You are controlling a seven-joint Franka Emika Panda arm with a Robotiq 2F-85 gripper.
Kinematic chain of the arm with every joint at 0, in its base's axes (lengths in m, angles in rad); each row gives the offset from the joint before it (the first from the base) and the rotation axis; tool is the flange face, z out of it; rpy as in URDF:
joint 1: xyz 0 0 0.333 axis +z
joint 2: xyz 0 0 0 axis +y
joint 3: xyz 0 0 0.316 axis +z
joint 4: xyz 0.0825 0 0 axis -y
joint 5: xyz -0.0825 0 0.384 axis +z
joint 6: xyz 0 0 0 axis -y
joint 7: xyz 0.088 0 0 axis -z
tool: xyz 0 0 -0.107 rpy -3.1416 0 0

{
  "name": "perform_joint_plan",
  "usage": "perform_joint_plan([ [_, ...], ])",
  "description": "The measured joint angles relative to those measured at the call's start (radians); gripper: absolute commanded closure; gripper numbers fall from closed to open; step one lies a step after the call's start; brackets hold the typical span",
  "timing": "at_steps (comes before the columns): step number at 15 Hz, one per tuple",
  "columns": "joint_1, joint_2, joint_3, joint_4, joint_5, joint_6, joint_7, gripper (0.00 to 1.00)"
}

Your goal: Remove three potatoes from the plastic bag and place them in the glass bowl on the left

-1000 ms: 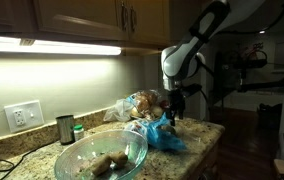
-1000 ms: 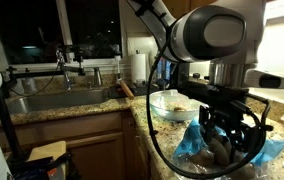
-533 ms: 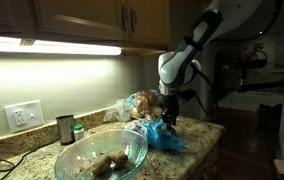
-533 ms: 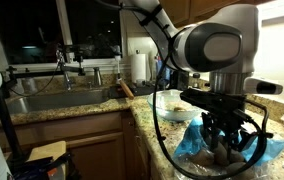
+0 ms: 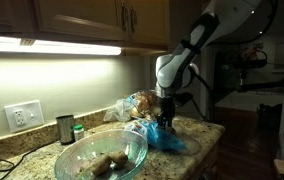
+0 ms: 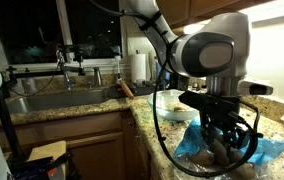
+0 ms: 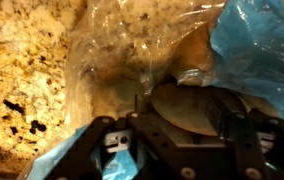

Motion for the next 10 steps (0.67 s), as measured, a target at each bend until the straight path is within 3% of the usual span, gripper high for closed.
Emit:
perform_joint_plan([
  [10, 0.014, 0.001, 0.024, -0.018, 0.114, -0.006, 0.124, 0.0],
])
